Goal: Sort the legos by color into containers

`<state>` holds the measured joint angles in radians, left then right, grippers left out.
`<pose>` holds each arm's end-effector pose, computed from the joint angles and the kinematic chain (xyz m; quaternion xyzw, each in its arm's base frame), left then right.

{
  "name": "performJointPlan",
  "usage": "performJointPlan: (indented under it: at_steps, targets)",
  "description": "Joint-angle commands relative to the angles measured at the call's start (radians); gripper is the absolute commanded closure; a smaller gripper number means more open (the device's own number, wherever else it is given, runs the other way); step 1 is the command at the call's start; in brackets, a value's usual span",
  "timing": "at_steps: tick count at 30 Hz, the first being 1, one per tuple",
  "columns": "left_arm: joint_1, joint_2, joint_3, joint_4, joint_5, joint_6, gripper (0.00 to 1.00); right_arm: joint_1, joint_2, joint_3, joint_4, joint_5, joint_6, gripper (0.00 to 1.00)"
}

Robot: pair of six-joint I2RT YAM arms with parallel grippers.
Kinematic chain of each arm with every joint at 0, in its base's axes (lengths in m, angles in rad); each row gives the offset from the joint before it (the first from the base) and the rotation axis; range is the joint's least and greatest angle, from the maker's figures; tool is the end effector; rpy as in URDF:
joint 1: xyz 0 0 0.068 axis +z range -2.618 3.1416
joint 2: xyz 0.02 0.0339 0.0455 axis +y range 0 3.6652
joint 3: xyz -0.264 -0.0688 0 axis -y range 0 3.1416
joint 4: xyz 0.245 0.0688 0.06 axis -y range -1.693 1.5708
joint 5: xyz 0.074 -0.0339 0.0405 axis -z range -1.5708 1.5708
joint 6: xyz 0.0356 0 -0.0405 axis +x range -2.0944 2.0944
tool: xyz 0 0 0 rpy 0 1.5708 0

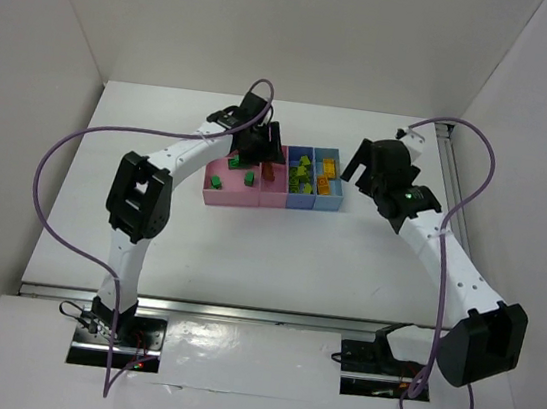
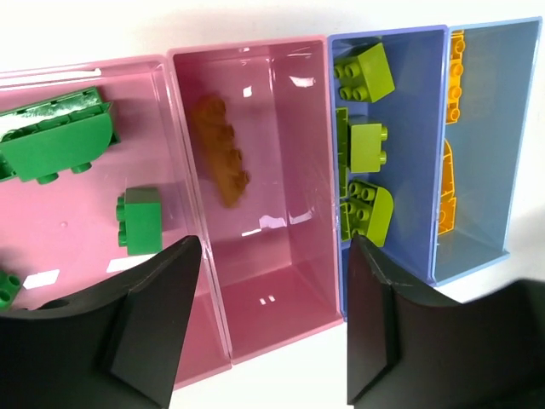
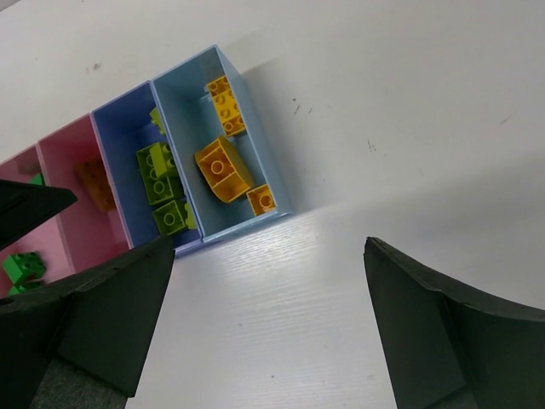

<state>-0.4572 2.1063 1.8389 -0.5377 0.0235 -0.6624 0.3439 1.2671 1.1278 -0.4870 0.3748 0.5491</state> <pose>0.4329 -0.2139 0.2547 -0.0906 0.9231 -0.2076 0.3107 0.2669 0.0817 0.3280 0.1739 0.8617 0.0433 0.4748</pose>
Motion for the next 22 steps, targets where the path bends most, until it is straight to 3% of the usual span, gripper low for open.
performJointPlan:
  at_steps: [1,7,12,17,22]
  targets:
    - [-0.006,-0.026,0.039,-0.025,0.004,0.007,0.28,-0.005,0.015,0.046,-0.044,0.042,0.034,0.00]
    - [-0.006,-0.202,-0.049,-0.045,0.044,0.038,0.28,-0.005,0.130,0.170,-0.290,0.292,0.208,0.00]
    - [-0.006,-0.419,-0.194,-0.036,-0.026,0.126,0.27,-0.014,0.213,0.207,-0.430,0.449,0.307,0.00]
    - [0.005,-0.641,-0.424,-0.018,-0.108,0.149,0.27,-0.014,0.259,0.196,-0.464,0.463,0.319,0.00]
    - [0.014,-0.801,-0.538,-0.007,-0.128,0.149,0.27,-0.014,0.197,0.100,-0.336,0.349,0.252,0.00]
